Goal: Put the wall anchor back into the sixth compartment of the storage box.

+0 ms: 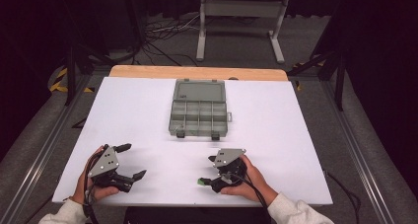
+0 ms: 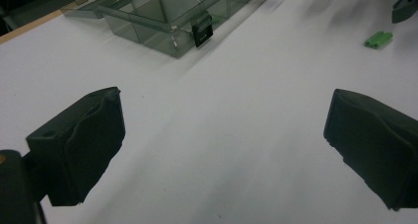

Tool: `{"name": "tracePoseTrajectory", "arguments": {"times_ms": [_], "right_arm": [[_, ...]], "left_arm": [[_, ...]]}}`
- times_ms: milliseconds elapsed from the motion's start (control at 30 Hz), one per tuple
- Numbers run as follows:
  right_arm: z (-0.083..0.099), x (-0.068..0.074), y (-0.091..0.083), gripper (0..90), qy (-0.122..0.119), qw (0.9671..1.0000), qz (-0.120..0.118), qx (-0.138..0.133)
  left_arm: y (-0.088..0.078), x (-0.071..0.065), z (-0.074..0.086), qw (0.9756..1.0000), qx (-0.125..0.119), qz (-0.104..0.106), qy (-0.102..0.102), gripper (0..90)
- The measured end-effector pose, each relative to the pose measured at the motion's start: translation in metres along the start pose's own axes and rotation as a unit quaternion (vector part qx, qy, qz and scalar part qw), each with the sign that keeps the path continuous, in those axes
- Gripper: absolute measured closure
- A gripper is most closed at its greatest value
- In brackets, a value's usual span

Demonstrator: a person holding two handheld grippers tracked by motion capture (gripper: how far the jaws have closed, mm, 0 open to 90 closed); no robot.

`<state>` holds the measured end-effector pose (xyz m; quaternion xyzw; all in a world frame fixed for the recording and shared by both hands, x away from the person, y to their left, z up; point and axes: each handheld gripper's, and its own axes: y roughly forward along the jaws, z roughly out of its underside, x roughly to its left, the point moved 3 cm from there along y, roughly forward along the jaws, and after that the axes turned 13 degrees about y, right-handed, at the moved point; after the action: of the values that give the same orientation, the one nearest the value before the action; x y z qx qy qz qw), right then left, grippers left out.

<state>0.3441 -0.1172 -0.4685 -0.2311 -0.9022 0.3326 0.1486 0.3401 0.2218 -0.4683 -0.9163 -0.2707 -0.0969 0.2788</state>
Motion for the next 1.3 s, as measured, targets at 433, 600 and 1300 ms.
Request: {"name": "tracePoseTrajectory", "arguments": {"times_ms": [433,600,1300], "right_arm": [[0.002,0.000,0.010,33.3,-0.003,0.9999,0.001,0.017],[0.002,0.002,0.012,36.8,-0.003,0.9998,-0.003,0.019],[-0.003,0.005,0.003,85.7,-0.031,0.9992,-0.027,0.007]], "left_arm": [[0.001,0.000,0.000,1.0000,0.002,0.001,0.002,3.3],[0.000,0.000,0.000,1.0000,0.002,0.001,0.002,3.2],[-0.001,-0.001,-0.001,1.0000,-0.002,-0.001,0.003,3.2]]}}
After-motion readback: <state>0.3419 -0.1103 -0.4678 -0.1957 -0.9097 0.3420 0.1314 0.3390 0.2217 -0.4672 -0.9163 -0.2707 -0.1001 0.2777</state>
